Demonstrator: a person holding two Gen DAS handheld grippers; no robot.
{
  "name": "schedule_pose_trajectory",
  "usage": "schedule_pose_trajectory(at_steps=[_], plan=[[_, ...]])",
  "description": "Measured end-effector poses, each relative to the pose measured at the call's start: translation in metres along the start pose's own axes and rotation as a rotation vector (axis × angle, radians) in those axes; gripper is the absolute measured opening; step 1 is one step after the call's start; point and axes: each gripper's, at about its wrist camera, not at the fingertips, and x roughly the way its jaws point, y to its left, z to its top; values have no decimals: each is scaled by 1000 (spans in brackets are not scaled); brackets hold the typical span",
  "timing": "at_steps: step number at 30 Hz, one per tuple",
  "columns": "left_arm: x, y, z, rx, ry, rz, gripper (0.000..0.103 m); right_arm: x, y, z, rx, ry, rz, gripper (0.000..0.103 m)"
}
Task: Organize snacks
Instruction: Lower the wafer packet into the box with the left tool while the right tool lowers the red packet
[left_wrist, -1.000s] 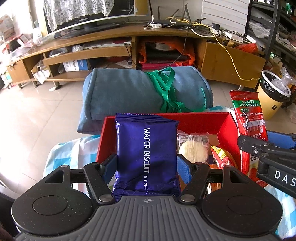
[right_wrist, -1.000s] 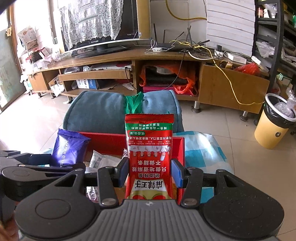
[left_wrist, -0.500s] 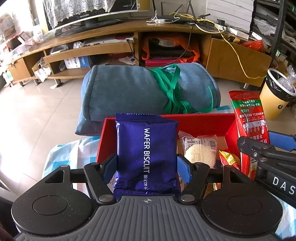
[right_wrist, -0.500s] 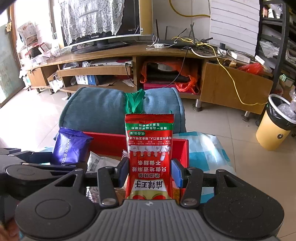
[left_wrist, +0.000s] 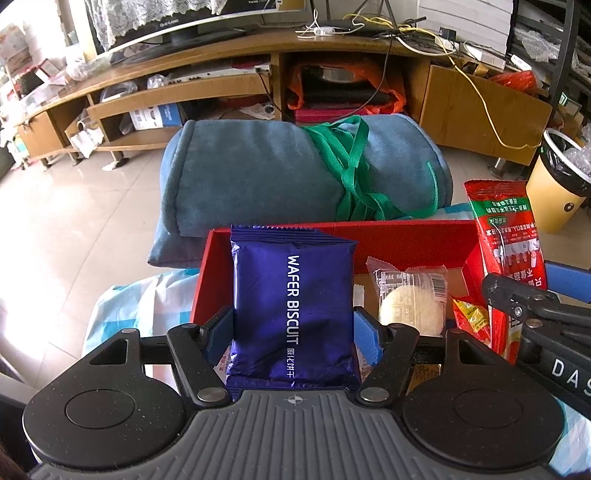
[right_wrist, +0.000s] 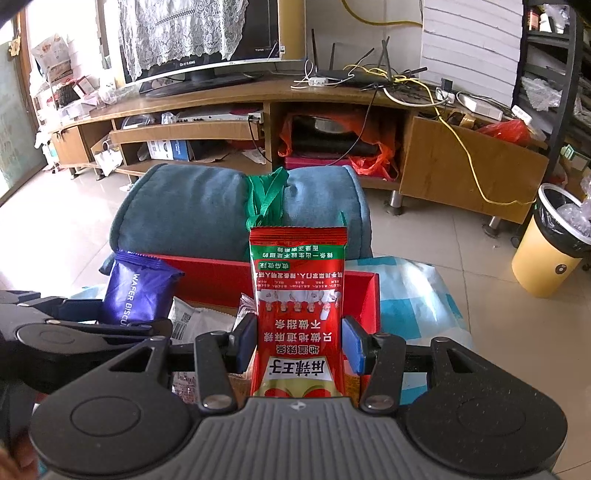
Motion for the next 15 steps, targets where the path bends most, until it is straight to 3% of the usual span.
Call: schedule_pose_trajectory(at_steps=[15], plan=[[14,-6,-5,13,45,9,74,27,7,-10,-32,86,-9,44]])
